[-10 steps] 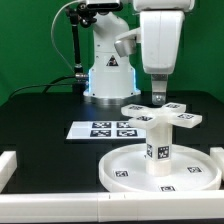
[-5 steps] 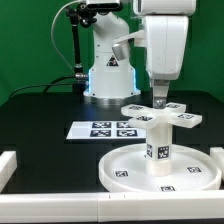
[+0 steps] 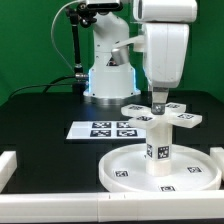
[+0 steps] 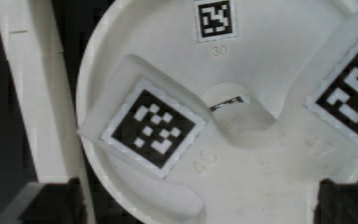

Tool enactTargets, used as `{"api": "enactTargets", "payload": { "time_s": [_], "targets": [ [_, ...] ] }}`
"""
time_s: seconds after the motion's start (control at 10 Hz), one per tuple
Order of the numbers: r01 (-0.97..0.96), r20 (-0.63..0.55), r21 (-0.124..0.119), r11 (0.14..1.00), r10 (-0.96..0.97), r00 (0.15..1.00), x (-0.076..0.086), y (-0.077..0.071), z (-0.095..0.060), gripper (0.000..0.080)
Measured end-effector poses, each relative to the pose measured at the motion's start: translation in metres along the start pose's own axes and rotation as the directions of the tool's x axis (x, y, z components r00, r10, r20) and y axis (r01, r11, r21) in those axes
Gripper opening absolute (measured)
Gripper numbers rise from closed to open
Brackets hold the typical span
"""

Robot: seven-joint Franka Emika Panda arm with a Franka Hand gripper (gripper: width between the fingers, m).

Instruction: Assemble round table

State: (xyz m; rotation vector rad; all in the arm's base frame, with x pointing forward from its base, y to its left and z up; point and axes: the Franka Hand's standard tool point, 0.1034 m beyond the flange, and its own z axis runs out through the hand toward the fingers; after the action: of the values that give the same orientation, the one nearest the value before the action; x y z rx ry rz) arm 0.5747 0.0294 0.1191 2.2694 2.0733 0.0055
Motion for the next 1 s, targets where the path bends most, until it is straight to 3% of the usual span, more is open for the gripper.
{"api": "enactTargets", "payload": {
  "time_s": [1.0],
  "targets": [
    [0.024, -0.004, 0.007, 1.000, -0.024, 1.000, 0.0054, -0.0034, 0.0083, 0.0649]
  ]
}}
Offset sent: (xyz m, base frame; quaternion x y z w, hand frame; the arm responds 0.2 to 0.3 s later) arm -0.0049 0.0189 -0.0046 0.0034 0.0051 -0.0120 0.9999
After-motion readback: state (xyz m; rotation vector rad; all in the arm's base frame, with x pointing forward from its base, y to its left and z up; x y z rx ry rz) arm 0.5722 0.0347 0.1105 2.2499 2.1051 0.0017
